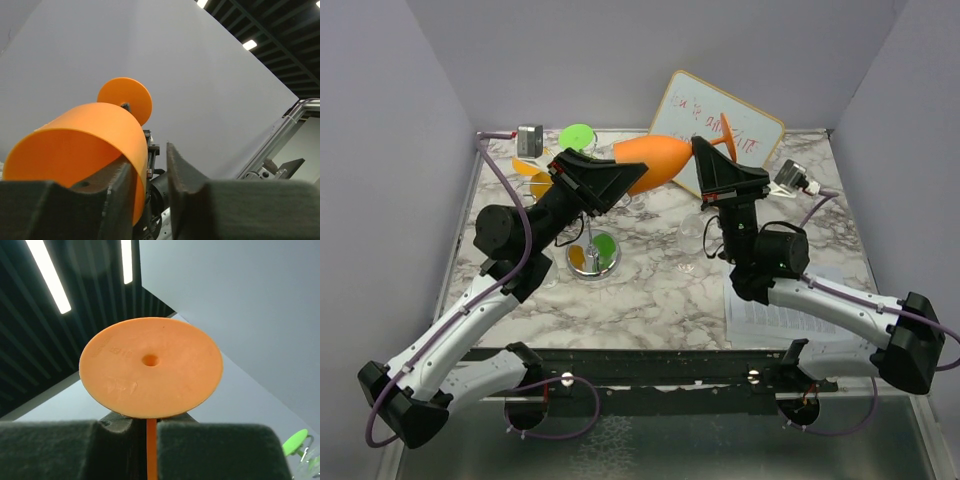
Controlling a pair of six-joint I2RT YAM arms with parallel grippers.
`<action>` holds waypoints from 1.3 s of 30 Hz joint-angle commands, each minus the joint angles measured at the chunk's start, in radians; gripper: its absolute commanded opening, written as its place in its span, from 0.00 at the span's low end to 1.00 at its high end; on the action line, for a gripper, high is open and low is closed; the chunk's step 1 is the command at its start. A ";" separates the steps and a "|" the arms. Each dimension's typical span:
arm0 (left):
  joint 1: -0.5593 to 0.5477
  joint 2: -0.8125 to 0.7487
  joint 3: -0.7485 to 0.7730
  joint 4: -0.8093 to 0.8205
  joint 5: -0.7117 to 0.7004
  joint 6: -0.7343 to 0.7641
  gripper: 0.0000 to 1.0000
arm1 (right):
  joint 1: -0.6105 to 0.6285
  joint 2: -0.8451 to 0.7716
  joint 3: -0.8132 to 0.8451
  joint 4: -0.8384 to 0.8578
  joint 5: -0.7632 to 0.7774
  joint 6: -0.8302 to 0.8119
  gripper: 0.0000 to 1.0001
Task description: Place the wine glass upside down on the wine glass rack
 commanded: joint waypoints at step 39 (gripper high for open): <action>-0.008 -0.220 0.050 -0.650 0.139 0.021 0.83 | 0.002 -0.310 0.077 -1.221 -0.745 -0.710 0.01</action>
